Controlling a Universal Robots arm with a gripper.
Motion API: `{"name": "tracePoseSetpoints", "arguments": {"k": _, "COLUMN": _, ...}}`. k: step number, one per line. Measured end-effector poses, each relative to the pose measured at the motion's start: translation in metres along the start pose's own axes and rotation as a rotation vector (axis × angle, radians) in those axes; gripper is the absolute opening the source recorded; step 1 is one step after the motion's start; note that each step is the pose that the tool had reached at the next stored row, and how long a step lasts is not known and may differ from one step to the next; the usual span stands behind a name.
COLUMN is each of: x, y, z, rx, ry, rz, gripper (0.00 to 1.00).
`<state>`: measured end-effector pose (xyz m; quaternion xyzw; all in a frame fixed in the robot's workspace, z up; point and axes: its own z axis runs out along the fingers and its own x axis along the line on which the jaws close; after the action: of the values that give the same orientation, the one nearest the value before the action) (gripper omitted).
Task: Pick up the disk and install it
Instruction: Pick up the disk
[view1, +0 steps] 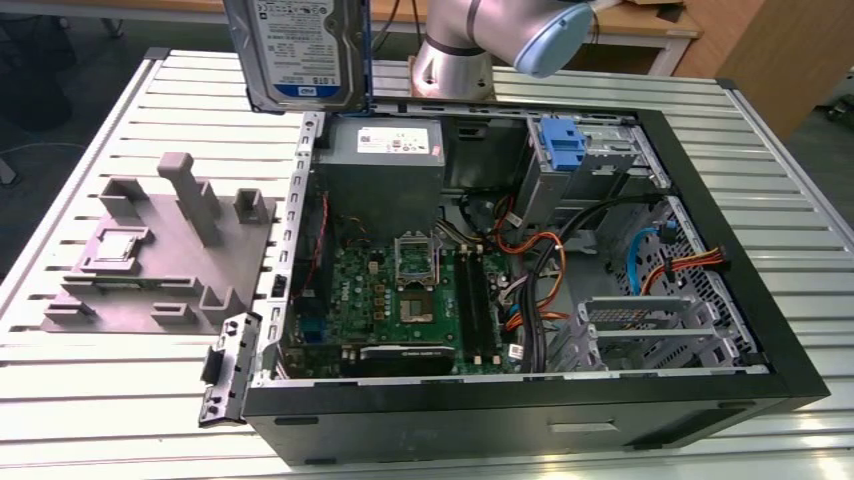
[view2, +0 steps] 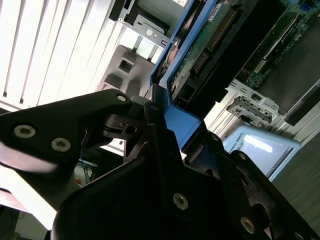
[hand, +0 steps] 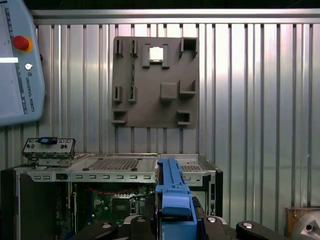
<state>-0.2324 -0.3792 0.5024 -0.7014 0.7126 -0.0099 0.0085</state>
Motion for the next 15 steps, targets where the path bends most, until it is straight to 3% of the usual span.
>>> {"name": "tracePoseSetpoints", "arguments": {"k": 15, "x": 0.0024, "y": -0.0017, "z": 0.0001, "rx": 0.0, "ry": 0.0, "rz": 0.0, "gripper": 0.37}}
